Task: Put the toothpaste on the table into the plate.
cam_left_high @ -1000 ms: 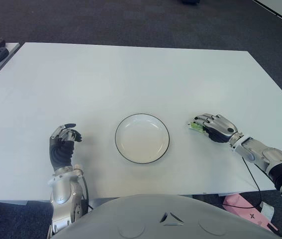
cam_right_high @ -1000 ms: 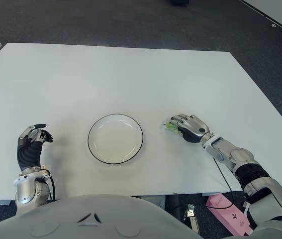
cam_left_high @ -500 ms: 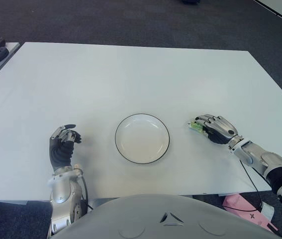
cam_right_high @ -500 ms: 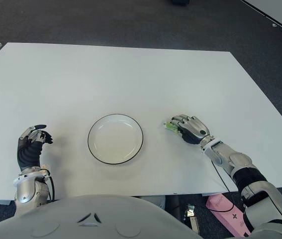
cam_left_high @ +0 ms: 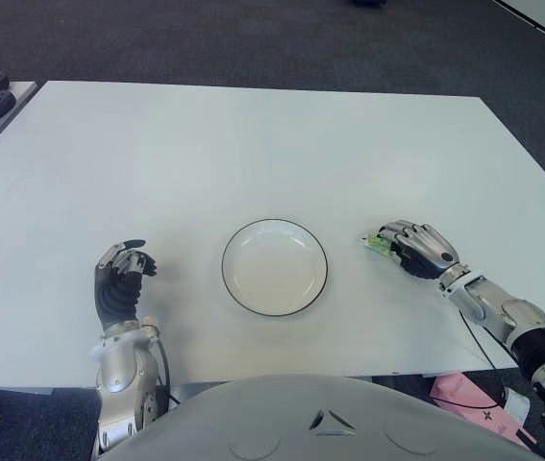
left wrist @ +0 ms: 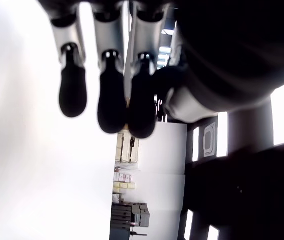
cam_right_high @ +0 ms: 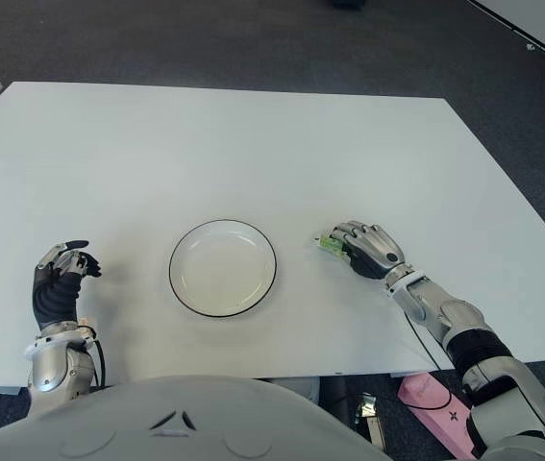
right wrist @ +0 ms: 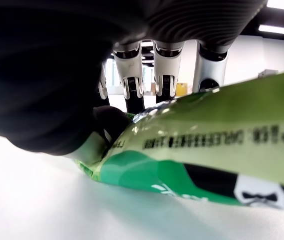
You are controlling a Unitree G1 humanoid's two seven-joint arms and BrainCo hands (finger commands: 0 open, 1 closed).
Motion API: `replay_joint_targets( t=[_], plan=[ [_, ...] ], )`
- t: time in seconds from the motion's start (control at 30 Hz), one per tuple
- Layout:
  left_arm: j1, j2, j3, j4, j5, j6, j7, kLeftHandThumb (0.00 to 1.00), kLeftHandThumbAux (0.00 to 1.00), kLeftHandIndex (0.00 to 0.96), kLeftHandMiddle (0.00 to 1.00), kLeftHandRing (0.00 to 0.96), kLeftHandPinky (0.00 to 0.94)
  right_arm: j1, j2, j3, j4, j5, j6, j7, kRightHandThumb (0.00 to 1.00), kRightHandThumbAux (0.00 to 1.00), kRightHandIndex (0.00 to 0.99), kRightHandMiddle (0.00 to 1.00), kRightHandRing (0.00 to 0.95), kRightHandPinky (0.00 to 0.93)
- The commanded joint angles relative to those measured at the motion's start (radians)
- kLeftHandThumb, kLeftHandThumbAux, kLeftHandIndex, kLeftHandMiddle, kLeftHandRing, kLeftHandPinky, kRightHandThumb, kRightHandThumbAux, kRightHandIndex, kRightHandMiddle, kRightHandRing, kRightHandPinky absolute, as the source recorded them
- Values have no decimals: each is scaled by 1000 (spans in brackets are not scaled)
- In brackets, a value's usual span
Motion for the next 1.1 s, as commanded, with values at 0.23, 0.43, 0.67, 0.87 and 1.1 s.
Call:
replay_joint_targets(
  t=[0.23, 0.43, 0.67, 0.87, 1.1],
  plan=[
    [-17, -5, 0, 26, 4, -12, -6, 698, 721, 433, 654, 634, 594, 0, 54, -100, -72, 13, 79, -28, 739, 713, 439, 892, 881, 864],
    [-22, -5, -2, 35, 6, -21, -6, 698, 721, 433, 654, 633, 598, 7, 76, -148, -103, 25, 92, -41, 739, 713, 439, 893, 882, 866],
    [-25, -6, -9, 40, 10, -28, -7, 699, 721, 434, 661, 637, 605, -2, 108, -190, -122, 43, 91, -63, 739, 713, 439, 893, 882, 867],
    [-31, -12, -9, 50, 8, -43, -3, 699, 721, 434, 667, 642, 608, -5, 129, -215, -143, 45, 96, -73, 739, 713, 439, 892, 883, 871],
    [-36, -12, -8, 65, 5, -57, -8, 698, 722, 434, 663, 639, 599, -6, 151, -241, -187, 50, 99, -72, 740, 713, 439, 893, 884, 873]
  ],
)
